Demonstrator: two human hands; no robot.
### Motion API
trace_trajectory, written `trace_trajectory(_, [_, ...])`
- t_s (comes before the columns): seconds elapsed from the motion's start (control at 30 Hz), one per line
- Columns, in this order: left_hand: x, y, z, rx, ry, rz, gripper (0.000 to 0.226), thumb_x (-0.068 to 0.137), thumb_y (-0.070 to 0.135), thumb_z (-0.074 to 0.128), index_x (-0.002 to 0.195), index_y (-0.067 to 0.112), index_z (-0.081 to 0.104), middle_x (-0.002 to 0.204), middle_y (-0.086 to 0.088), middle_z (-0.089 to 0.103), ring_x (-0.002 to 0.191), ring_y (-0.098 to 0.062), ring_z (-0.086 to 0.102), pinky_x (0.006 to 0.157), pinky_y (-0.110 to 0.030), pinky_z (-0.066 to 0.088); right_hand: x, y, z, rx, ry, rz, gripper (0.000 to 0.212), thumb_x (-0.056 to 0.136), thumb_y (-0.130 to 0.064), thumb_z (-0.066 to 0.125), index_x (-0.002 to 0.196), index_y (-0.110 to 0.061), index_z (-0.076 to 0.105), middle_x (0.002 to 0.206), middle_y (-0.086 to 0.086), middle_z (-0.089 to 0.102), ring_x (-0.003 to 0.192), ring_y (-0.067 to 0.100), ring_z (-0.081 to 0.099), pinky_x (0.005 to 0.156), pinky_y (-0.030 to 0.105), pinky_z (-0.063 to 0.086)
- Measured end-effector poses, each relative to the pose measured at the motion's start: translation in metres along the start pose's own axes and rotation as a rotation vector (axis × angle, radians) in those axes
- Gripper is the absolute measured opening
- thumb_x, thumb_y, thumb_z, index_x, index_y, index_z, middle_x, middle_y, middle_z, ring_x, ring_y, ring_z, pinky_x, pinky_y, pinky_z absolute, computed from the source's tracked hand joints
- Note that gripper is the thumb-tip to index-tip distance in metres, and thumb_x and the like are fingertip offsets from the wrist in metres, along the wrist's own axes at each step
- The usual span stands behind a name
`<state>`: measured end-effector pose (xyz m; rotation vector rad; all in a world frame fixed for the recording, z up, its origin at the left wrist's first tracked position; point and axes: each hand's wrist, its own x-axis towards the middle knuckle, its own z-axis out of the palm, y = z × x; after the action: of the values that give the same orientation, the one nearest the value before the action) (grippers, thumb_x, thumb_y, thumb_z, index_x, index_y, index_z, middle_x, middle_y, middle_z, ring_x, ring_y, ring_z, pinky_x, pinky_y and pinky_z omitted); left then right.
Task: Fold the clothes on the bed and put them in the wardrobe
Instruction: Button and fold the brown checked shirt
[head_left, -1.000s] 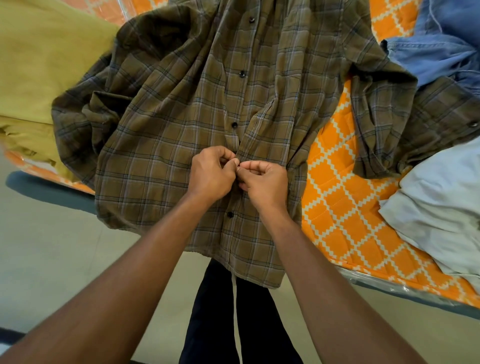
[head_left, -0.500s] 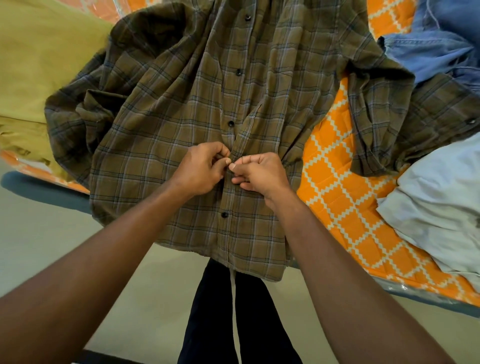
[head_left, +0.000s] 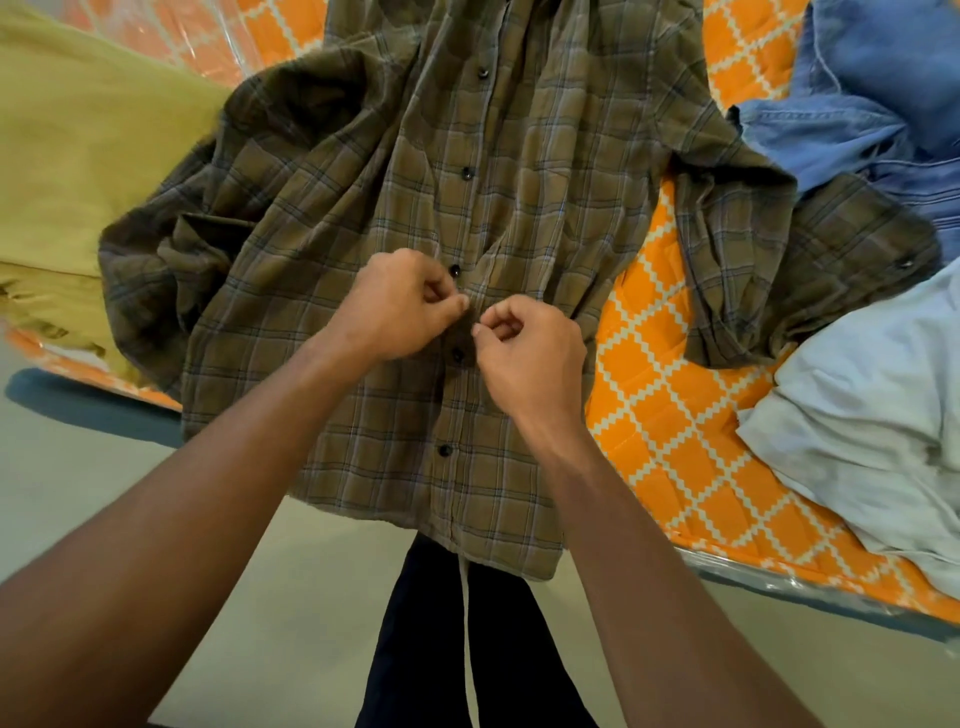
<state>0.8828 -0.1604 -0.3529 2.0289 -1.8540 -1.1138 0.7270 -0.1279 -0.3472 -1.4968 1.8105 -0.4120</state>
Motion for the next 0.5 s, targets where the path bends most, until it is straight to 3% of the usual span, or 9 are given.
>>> trace_trajectory(0.1, [0.013,0.006,-0.006,-0.084,0.124,0.07,0.006,0.094,0.023,0.068,0.095,0.019,0.072,0.083,0.01,0.065,0.073,-0.001,0.061,0.065,-0.012,0.047,0.015,-0.014,0.0,0.035,0.113,-0.171,0.005,0.088,-0.015,0.071,0.087,-0.015,0.077,0.084,-0.004,0.068,0.076,0.011,0.064,0.07,0.032,0.055])
trace_trajectory(0.17, [0.024,0.004,-0.004,0.012,0.191,0.11,0.013,0.093,0.016,0.068,0.105,0.015,0.072,0.097,0.005,0.062,0.082,-0.007,0.059,0.077,-0.022,0.053,0.027,-0.02,0.002,-0.05,0.109,-0.213,0.01,0.09,-0.016,0.07,0.094,-0.011,0.078,0.09,0.0,0.068,0.082,0.017,0.065,0.073,0.032,0.053])
trace_trajectory(0.27, [0.037,-0.004,-0.001,0.11,0.11,0.083,0.029,0.091,0.013,0.071,0.119,0.014,0.069,0.11,-0.001,0.059,0.09,-0.012,0.058,0.085,-0.033,0.056,0.044,-0.016,0.01,-0.24,0.033,-0.111,0.021,0.091,-0.031,0.071,0.092,-0.011,0.075,0.09,0.002,0.066,0.088,0.023,0.065,0.07,0.027,0.042])
trace_trajectory(0.37, [0.041,-0.005,0.002,0.18,0.05,0.113,0.033,0.09,0.011,0.07,0.123,0.013,0.068,0.11,-0.002,0.059,0.092,-0.015,0.059,0.087,-0.035,0.056,0.054,-0.01,0.015,-0.296,-0.004,0.062,0.032,0.086,-0.044,0.074,0.091,-0.012,0.075,0.086,0.006,0.072,0.087,0.028,0.068,0.067,0.029,0.045])
trace_trajectory(0.5, [0.043,-0.001,0.002,0.233,0.038,0.148,0.026,0.091,0.009,0.067,0.116,0.014,0.071,0.111,-0.006,0.066,0.101,-0.023,0.062,0.087,-0.037,0.055,0.058,-0.016,0.018,-0.332,0.01,0.12,0.026,0.083,-0.037,0.073,0.083,-0.012,0.071,0.078,0.007,0.068,0.079,0.03,0.066,0.061,0.029,0.038])
